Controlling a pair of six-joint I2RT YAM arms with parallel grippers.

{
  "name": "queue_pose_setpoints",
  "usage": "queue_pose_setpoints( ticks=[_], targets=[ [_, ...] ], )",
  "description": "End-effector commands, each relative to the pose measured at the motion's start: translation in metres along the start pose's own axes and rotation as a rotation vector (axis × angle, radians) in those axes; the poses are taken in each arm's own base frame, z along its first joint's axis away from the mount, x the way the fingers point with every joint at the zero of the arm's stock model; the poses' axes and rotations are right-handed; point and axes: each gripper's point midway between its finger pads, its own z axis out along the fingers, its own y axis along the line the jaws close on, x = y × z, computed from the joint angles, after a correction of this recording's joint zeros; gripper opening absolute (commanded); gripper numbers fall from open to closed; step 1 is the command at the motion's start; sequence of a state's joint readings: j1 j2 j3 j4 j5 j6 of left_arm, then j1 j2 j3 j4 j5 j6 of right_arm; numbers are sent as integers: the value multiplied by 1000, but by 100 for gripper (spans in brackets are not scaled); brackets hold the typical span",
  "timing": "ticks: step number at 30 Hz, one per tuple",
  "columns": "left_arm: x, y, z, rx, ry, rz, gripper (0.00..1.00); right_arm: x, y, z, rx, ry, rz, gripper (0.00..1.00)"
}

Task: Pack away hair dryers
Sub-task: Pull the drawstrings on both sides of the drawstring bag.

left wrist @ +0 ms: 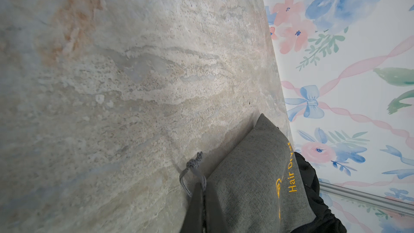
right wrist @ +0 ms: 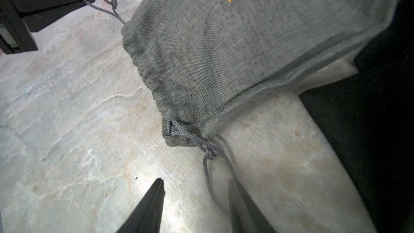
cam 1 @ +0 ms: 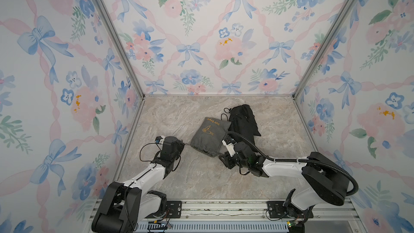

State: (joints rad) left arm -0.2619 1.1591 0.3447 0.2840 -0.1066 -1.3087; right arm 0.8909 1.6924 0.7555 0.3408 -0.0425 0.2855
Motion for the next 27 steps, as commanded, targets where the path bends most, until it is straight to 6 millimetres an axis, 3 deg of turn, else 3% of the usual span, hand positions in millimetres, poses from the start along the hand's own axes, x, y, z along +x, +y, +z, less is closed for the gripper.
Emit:
queue_pose_setpoints(
  ticks=[1,8,14,27],
  targets=[
    [-1,-5,3,7,-10,14,0,12,5,5,-44,79,-106,50],
    [2,-11,5,17,4,26,0,12,3,18,-76,108,-234,48],
    [1,-12,4,21,1,27,0,8,-15,30,-41,126,-249,46],
    [1,-16,8,18,6,34,0,30,-22,45,-68,203,-256,42]
  ],
)
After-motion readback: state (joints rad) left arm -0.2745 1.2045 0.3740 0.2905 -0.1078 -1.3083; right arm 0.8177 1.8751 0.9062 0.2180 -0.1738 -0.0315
